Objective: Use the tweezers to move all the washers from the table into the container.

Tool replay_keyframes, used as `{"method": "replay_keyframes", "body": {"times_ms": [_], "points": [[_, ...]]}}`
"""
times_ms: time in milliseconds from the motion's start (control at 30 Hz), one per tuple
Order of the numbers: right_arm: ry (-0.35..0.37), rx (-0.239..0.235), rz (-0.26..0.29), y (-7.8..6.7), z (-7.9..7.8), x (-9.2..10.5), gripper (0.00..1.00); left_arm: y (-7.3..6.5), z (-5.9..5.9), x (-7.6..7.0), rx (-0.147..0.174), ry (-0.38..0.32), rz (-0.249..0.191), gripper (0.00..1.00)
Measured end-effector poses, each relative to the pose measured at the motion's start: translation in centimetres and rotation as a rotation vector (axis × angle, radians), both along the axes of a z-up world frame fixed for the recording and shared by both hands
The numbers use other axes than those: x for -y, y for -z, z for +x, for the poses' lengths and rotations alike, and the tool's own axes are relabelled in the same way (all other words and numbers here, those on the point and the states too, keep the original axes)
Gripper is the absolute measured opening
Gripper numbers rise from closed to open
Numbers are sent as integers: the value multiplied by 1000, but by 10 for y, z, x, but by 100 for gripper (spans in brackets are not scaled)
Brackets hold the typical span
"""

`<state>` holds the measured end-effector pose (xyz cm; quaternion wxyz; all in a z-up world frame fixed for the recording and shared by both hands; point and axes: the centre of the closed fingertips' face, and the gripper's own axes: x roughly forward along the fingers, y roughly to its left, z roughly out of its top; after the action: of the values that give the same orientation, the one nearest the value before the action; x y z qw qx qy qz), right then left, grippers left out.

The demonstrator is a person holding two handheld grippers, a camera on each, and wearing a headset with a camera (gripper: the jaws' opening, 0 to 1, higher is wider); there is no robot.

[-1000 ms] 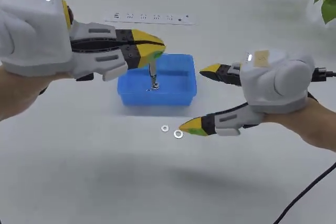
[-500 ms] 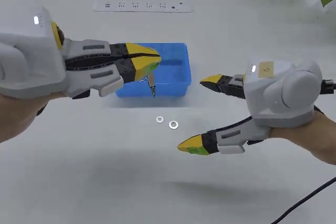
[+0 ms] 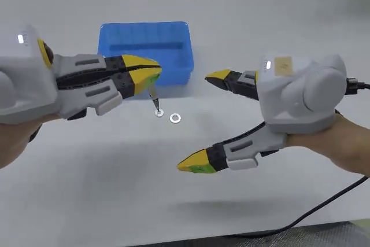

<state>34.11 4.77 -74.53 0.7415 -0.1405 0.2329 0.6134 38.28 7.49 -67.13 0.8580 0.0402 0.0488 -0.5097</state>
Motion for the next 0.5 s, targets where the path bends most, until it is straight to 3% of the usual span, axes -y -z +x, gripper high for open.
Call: {"method": "replay_keyframes", "body": {"times_ms": [267, 500], "points": [[2, -59, 8, 6, -11, -3, 100, 7, -1, 3, -8, 23, 24, 4], [10, -75, 41, 4, -14, -8, 100, 9, -5, 0, -17, 30, 31, 4]]}}
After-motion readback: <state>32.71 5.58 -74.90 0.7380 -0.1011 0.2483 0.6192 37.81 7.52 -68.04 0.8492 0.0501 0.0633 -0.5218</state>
